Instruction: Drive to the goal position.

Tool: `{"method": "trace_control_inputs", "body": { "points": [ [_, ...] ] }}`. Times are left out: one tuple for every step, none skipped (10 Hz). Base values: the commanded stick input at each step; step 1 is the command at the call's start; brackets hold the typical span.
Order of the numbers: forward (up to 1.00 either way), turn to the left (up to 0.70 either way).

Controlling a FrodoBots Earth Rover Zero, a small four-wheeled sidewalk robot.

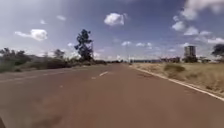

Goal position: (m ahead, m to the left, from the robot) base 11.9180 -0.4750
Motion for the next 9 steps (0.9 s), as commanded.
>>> {"method": "trace_control_inputs", "body": {
  "points": [
    [1.0,-0.19],
    [1.0,-0.27],
    [1.0,-0.35],
    [1.0,-0.32],
    [1.0,-0.23],
    [1.0,-0.13],
    [1.0,-0.04],
    [1.0,0.02],
    [1.0,0.02]
  ]
}}
